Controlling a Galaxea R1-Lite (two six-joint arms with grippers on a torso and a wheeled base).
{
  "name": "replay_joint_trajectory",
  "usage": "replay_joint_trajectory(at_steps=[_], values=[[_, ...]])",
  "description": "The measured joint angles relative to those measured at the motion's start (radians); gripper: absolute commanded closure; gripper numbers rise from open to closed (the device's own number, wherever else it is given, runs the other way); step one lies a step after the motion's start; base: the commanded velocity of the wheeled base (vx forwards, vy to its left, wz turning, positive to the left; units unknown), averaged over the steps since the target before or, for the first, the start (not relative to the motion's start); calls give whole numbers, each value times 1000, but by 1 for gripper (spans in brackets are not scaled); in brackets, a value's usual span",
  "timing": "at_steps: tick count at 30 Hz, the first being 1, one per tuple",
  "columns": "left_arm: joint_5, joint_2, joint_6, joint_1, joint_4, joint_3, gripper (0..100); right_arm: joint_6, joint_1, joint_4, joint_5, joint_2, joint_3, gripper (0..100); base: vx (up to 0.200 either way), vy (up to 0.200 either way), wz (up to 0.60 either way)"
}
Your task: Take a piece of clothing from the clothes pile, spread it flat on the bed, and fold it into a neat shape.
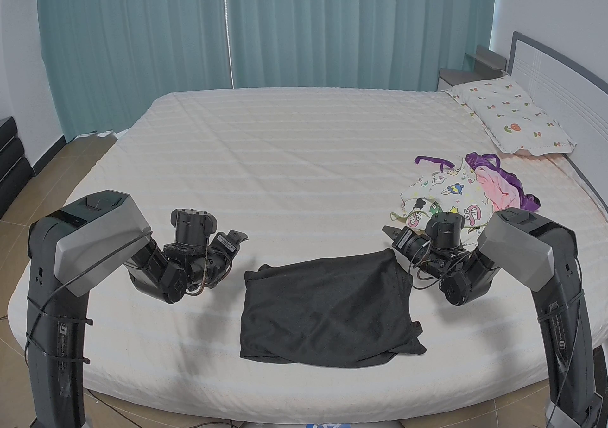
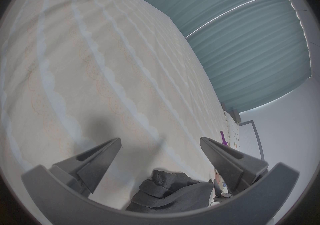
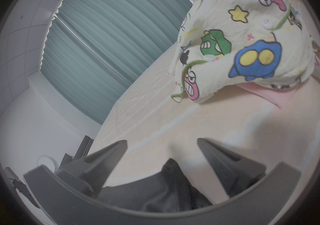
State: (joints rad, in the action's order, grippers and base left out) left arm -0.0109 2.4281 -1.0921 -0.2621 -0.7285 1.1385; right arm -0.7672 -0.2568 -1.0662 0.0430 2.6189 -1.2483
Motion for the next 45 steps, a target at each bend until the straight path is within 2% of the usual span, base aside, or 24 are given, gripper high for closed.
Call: replay_joint_trajectory(at_steps=[3,7,10,13,18,29,33,45], values=[[0,0,-1,0,0,0,0,9,11,-1,41,-30,60,0,0,0,0],[0,0,-2,1,0,1,0,35,31,5,145,-86,177,0,0,0,0],[-1,0,-2,2,1,1,0,105,49,26,232,-144,286,0,0,0,0],[-2,0,-4,2,1,2,0,172,59,60,270,-184,349,0,0,0,0],[-8,-1,-6,5,1,2,0,227,50,85,282,-211,398,0,0,0,0],[-10,-3,-6,6,2,1,0,232,-29,85,282,-189,397,0,0,0,0],[-10,-3,-6,6,2,1,0,237,-82,84,281,-164,381,0,0,0,0],[-10,-4,-6,6,2,0,0,293,-109,70,280,-134,375,0,0,0,0]])
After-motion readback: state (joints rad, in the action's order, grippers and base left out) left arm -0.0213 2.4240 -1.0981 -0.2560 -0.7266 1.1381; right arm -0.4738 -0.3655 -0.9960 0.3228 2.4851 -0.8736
